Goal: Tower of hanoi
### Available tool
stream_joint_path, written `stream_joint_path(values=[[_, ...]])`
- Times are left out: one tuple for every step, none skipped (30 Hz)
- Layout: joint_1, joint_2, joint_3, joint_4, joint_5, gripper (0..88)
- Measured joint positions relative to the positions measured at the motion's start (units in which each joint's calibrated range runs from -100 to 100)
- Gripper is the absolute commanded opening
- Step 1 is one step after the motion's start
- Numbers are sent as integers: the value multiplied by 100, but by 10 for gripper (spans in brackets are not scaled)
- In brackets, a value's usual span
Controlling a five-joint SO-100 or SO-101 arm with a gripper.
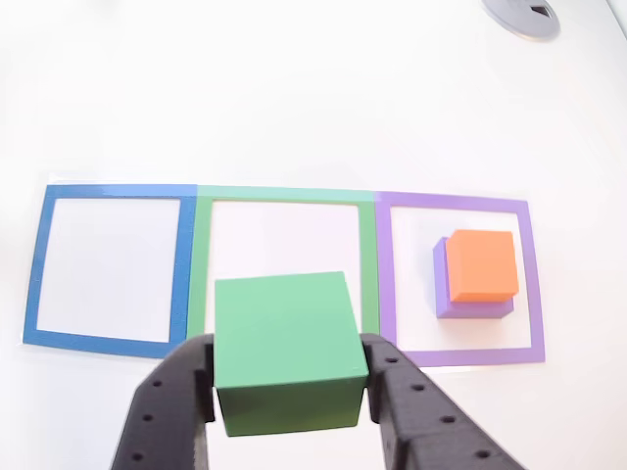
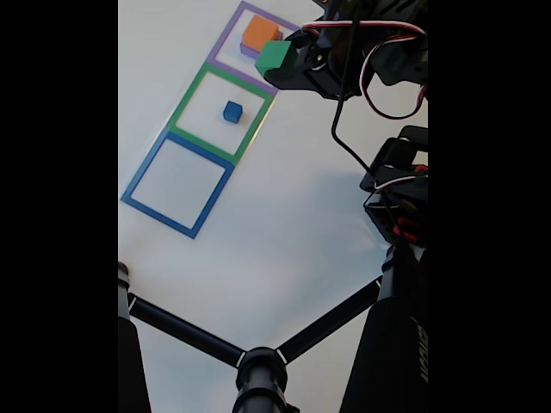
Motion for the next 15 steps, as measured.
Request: stream_joint_path(values=[[-140,-34,-27,0,0,64],[-269,-59,-53,0,0,64],[-398,-93,-62,0,0,63],[-515,-144,-62,0,0,63],[-609,-177,-71,0,0,63],[-679,-220,-71,0,0,64],[-714,-236,-106,8,0,65],[-749,-245,-186,40,0,65],[-807,-262,-248,81,0,65],[-889,-304,-274,105,0,65],[-995,-363,-274,105,0,65],[-1112,-422,-274,121,0,66],[-1170,-473,-274,153,0,66],[-1229,-515,-283,193,0,66],[-1252,-540,-292,242,0,66]])
